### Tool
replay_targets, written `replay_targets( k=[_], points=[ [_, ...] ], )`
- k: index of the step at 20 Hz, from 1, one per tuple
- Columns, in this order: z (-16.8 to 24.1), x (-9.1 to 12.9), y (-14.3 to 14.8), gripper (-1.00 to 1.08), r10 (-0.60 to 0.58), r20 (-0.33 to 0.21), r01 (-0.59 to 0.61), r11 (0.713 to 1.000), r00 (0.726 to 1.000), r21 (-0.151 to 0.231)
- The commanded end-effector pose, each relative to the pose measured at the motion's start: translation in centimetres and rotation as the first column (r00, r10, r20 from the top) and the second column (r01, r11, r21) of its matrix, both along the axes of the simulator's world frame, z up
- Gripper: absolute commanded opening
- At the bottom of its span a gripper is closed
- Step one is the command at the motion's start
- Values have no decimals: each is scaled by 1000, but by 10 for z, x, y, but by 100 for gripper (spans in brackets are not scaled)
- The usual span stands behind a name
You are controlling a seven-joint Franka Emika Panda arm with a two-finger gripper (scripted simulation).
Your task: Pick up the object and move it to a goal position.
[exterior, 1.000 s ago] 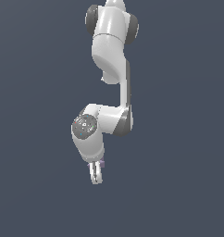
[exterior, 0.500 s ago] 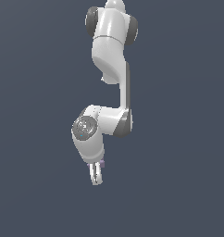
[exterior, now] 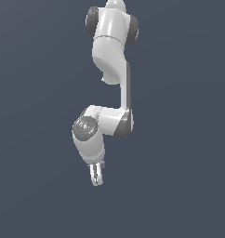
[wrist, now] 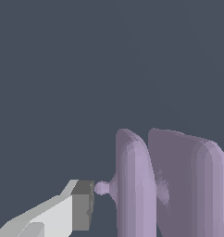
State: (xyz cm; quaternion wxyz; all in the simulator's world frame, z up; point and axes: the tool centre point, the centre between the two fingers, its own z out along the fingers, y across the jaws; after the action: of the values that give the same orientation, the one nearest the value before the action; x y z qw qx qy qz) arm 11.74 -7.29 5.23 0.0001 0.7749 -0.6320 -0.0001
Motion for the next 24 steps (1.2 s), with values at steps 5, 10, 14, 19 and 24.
replay_targets(
  k=[5, 10, 14, 19, 24],
  points=[
    [3, -5, 5, -100, 0, 0, 0, 1000, 1000, 0],
    [9, -16, 13, -100, 1, 0, -1, 1000, 1000, 0],
    [16, -28, 24, -100, 1, 0, -1, 1000, 1000, 0],
    [27, -47, 39, -100, 1, 0, -1, 1000, 1000, 0],
    [35, -61, 51, -100, 1, 0, -1, 1000, 1000, 0]
  ],
)
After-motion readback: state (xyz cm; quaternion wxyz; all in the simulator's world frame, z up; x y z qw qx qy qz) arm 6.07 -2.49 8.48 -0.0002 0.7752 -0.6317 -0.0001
